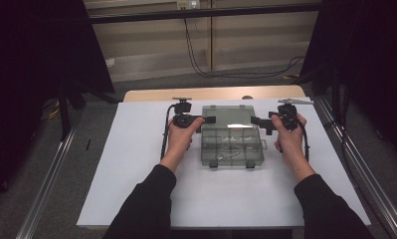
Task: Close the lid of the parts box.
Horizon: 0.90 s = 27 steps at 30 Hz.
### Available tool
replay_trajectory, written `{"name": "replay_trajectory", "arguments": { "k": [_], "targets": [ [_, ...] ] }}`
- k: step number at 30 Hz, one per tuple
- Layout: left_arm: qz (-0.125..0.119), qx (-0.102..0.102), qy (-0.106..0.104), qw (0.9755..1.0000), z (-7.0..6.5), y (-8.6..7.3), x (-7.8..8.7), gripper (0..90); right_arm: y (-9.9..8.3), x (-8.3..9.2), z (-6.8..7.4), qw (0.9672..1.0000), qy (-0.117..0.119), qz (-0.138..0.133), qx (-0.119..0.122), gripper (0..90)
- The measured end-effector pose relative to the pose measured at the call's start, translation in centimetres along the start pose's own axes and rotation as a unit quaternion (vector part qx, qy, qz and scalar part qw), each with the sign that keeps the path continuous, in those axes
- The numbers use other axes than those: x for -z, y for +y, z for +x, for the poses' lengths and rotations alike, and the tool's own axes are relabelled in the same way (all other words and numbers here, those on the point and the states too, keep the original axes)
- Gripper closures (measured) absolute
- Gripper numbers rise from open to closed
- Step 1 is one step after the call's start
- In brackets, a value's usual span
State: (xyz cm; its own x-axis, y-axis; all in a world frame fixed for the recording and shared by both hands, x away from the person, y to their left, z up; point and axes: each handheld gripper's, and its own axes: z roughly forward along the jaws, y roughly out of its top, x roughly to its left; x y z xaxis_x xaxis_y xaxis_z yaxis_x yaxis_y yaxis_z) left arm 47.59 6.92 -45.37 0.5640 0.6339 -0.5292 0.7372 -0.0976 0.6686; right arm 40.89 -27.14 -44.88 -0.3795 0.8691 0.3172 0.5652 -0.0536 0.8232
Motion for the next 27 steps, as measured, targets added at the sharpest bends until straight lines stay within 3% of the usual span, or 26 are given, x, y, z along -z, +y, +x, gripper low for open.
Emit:
{"name": "replay_trajectory", "arguments": {
  "k": [2, 8, 11, 12, 14, 17, 19, 22, 24, 27],
  "targets": [
    [-0.003, 0.017, 0.003, 0.9999, 0.4, -0.1, -0.4, 9.6, -0.1, -0.4, -0.3, 1.0000, 0.000, 0.004, -0.004, 6.4],
    [-0.005, 0.029, 0.018, 0.9994, 1.2, -0.3, -1.2, 12.1, -0.4, -1.4, -0.7, 0.9999, -0.002, 0.011, -0.011, 13.8],
    [-0.007, 0.016, 0.044, 0.9989, 1.4, -0.3, -1.4, 13.7, -0.5, -1.9, -1.0, 0.9991, 0.011, 0.018, -0.036, 19.1],
    [-0.017, 0.021, 0.047, 0.9986, 1.6, -0.2, -1.5, 14.0, -0.5, -2.2, -1.1, 0.9981, 0.019, 0.026, -0.052, 19.6],
    [-0.021, 0.040, 0.039, 0.9982, 1.8, -0.1, -1.4, 14.9, -0.3, -2.8, -1.1, 0.9965, 0.026, 0.046, -0.065, 21.5],
    [-0.019, 0.046, 0.036, 0.9981, 2.1, -0.1, -1.5, 16.5, -0.1, -3.5, -0.6, 0.9966, 0.012, 0.063, -0.052, 24.5],
    [-0.018, 0.057, 0.037, 0.9976, 2.2, -0.2, -1.7, 18.6, 0.0, -3.9, -0.5, 0.9957, 0.004, 0.073, -0.057, 25.0],
    [-0.016, 0.059, 0.053, 0.9967, 2.5, -0.2, -1.7, 25.0, -0.1, -4.4, -0.8, 0.9947, -0.006, 0.081, -0.063, 31.3],
    [-0.017, 0.070, 0.048, 0.9963, 2.9, -0.3, -1.7, 29.0, -0.1, -4.6, -1.0, 0.9934, -0.013, 0.089, -0.070, 32.7],
    [-0.016, 0.089, 0.025, 0.9956, 3.1, -0.4, -1.9, 34.9, 0.0, -4.8, -1.3, 0.9927, -0.006, 0.094, -0.075, 33.1]
  ]
}}
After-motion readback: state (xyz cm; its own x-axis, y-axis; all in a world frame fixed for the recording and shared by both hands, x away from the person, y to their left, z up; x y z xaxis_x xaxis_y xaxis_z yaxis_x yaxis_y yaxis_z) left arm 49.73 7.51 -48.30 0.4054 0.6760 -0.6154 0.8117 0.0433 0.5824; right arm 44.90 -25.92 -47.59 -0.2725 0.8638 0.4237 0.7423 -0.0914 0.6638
